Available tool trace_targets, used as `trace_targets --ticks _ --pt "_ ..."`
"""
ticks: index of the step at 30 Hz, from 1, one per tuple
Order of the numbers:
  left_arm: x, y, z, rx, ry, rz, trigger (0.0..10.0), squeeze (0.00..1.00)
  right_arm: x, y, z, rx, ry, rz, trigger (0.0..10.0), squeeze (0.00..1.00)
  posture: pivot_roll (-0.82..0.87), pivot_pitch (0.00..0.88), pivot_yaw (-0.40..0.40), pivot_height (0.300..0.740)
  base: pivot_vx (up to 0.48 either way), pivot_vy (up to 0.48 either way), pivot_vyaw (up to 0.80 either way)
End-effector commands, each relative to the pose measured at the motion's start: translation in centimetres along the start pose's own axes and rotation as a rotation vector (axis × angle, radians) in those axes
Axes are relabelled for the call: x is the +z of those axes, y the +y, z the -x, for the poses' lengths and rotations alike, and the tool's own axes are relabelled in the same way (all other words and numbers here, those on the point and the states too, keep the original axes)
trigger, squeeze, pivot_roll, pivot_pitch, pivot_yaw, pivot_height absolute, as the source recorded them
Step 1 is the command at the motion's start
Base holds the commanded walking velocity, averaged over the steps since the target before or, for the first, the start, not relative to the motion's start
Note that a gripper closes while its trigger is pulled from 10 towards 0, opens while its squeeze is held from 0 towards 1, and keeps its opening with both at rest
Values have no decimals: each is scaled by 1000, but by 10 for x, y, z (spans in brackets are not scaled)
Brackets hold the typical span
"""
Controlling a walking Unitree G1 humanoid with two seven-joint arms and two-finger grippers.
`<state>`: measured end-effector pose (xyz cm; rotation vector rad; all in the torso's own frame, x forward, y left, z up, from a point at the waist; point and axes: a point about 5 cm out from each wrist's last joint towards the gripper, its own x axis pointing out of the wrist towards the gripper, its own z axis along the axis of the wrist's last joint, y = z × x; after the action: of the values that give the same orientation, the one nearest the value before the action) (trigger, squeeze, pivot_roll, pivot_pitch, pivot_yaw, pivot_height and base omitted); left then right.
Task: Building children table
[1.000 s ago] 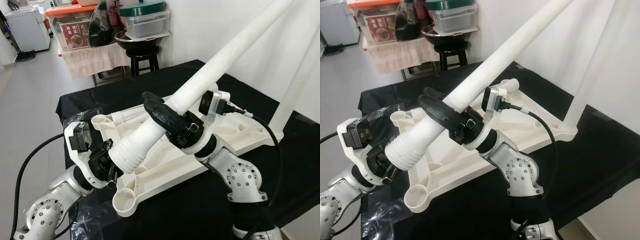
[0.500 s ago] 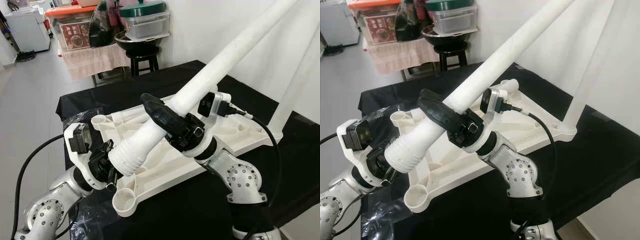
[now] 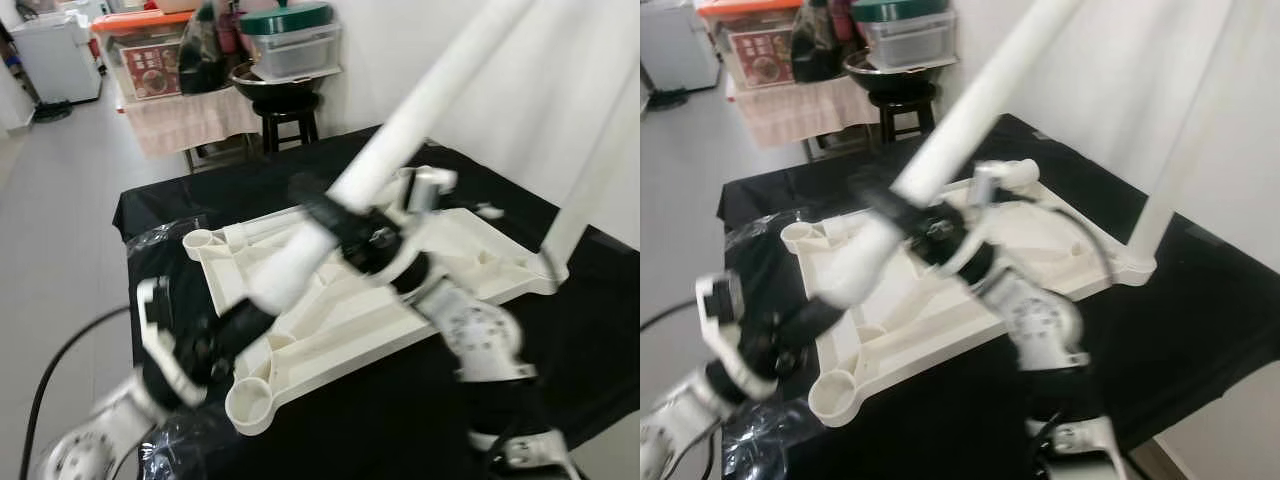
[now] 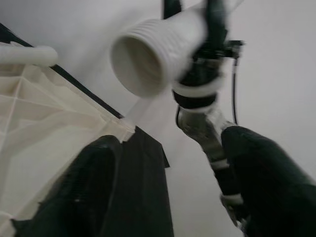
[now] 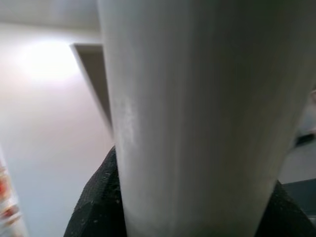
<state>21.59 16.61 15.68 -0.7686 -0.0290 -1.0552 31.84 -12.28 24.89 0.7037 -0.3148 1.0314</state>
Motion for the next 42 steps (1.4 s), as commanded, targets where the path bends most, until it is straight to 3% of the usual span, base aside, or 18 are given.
trace_targets --ticks 1,4,10,11,12,13,14,16,18,20,24,29,35,42 --pt "2 -4 1 -31 24 -12 10000 1000 2 2 -3 10 -10 16 0 0 -68 0 34 740 0 0 0" --pt "-2 1 21 60 50 -11 10000 1000 8 -4 5 -32 -11 65 0 0 -64 0 36 740 0 0 0" --pt "-1 10 24 198 53 -106 10000 1000 -7 -8 12 -65 85 137 0 0 -58 0 31 740 0 0 0" --pt "0 17 20 276 48 -160 10000 1000 -19 -7 13 -66 168 196 6039 0 -58 0 31 740 0 0 0" --pt "1 26 13 361 41 -229 10000 0 -36 -7 16 -65 272 272 10000 0 -58 0 31 740 0 0 0" --pt "2 31 8 419 38 -284 10000 0 -50 -7 19 -64 348 325 10000 0 -58 0 30 740 0 0 0" --pt "2 31 8 419 38 -284 10000 0 -50 -7 19 -64 348 325 10000 0 -58 0 30 740 0 0 0" --pt "1 37 -6 499 37 -360 10000 0 -68 -7 23 -66 426 370 10000 0 -58 0 30 740 0 0 0" --pt "0 38 -18 544 51 -414 10000 0 -73 -5 24 -56 428 359 10000 0 -57 0 29 740 0 0 228" --pt "0 38 -18 544 51 -414 10000 0 -73 -5 24 -56 428 359 10000 0 -57 0 29 740 0 0 456" --pt "-8 33 -32 590 108 -527 10000 0 -76 7 28 45 440 300 10000 0 -61 0 36 740 0 0 800" --pt "-14 35 -34 643 142 -572 10000 0 -76 11 34 88 449 288 10000 0 -59 0 36 740 0 0 740" --pt "-15 37 -33 701 154 -672 10000 0 -77 4 33 22 435 319 10000 0 -55 0 37 740 0 0 0" --pt "-16 39 -35 732 161 -712 10000 0 -78 0 34 -19 425 334 10000 0 -58 0 43 740 -257 0 0"
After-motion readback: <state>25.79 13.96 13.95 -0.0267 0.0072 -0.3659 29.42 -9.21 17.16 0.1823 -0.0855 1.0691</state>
